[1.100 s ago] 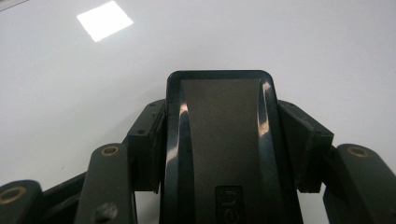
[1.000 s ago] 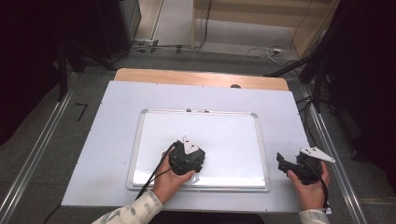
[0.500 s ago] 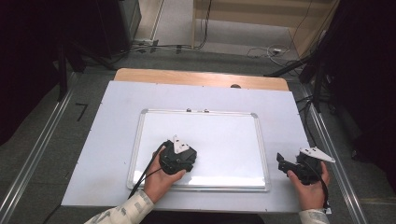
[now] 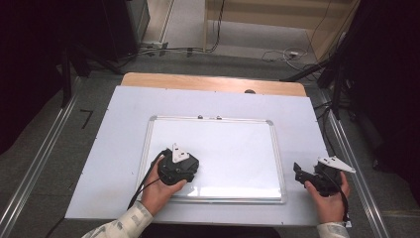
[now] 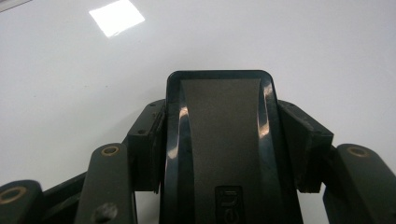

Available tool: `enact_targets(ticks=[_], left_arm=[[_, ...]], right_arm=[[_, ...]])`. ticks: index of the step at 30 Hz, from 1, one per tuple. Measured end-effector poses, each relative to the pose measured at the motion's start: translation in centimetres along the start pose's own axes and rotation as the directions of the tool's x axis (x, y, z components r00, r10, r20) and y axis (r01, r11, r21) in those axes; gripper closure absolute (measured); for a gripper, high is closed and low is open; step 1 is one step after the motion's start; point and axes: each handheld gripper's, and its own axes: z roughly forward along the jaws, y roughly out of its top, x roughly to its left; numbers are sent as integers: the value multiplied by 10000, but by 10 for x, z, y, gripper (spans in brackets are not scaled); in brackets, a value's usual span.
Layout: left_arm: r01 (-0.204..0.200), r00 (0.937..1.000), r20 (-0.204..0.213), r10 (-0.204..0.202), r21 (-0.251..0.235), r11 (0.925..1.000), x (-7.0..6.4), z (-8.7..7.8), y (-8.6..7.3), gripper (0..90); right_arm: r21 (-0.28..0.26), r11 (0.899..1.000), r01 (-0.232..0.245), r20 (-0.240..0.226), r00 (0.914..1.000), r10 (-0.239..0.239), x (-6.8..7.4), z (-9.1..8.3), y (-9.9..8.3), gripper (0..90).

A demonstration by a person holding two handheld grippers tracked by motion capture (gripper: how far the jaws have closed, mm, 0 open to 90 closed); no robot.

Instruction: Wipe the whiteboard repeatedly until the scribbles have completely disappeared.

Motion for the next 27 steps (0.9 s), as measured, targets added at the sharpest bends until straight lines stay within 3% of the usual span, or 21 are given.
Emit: enact_targets(ticks=[9, 23, 27], left_arm=[[82, 9999, -101, -82, -17, 10000, 12, -7, -7, 410], [383, 9983, -436, -382, 17, 9993, 2, 3, 6, 410], [749, 9951, -592, -787, -633, 9952, 3, -9, 16, 409]], right_arm=[[-4, 10000, -49, 14, 10000, 49, 0, 0, 0, 136], [5, 10000, -50, -2, 10000, 50, 1, 0, 1, 136], [-45, 10000, -58, -41, 10000, 58, -1, 1, 1, 136]])
